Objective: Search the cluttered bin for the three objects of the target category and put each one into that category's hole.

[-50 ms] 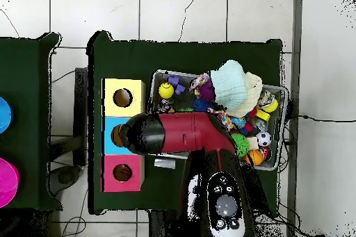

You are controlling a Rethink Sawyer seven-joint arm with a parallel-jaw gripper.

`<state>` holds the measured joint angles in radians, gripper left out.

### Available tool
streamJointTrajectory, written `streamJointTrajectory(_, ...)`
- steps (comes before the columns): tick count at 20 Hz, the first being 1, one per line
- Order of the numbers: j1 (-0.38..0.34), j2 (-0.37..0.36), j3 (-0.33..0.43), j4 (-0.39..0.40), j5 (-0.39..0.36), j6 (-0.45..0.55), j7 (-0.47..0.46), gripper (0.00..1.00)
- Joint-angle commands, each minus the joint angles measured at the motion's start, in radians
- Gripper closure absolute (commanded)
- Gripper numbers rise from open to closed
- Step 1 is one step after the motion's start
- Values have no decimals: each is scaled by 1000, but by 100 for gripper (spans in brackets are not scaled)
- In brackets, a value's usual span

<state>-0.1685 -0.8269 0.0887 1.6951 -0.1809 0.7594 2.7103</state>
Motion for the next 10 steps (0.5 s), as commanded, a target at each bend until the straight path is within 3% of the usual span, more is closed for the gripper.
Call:
streamJointTrajectory(1,-4,-35,129,161,152,130,-10,100)
streamJointTrajectory(7,30,-73,108,193,229,170,24,100)
streamJointTrajectory(10,65,-92,77,216,232,156,54,100)
